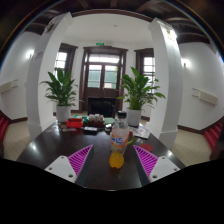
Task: Pour water
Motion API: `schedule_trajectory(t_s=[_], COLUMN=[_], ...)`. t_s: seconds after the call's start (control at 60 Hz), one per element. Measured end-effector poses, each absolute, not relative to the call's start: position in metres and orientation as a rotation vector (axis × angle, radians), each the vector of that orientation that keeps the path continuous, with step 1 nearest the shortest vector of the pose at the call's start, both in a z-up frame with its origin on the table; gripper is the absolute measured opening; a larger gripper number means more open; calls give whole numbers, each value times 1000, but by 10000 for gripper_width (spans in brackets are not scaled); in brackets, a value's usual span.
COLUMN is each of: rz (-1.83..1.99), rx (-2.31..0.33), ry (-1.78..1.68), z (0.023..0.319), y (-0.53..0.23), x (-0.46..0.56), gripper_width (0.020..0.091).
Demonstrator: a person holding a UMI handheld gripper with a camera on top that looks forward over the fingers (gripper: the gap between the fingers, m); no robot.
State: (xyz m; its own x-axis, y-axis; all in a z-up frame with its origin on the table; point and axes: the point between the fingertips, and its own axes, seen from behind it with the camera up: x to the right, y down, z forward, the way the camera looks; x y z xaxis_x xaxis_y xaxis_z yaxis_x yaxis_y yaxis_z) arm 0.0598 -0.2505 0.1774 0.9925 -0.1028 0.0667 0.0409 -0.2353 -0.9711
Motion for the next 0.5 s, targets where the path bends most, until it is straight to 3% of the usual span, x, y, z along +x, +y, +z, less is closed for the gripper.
schedule_trajectory(t_s=[0.25, 0.5], rz=[-65, -29], rx=[-1825, -1796], ry=[117, 84], z=[141, 130], y=[-196, -124], x=[92, 95], gripper_width=[772, 774])
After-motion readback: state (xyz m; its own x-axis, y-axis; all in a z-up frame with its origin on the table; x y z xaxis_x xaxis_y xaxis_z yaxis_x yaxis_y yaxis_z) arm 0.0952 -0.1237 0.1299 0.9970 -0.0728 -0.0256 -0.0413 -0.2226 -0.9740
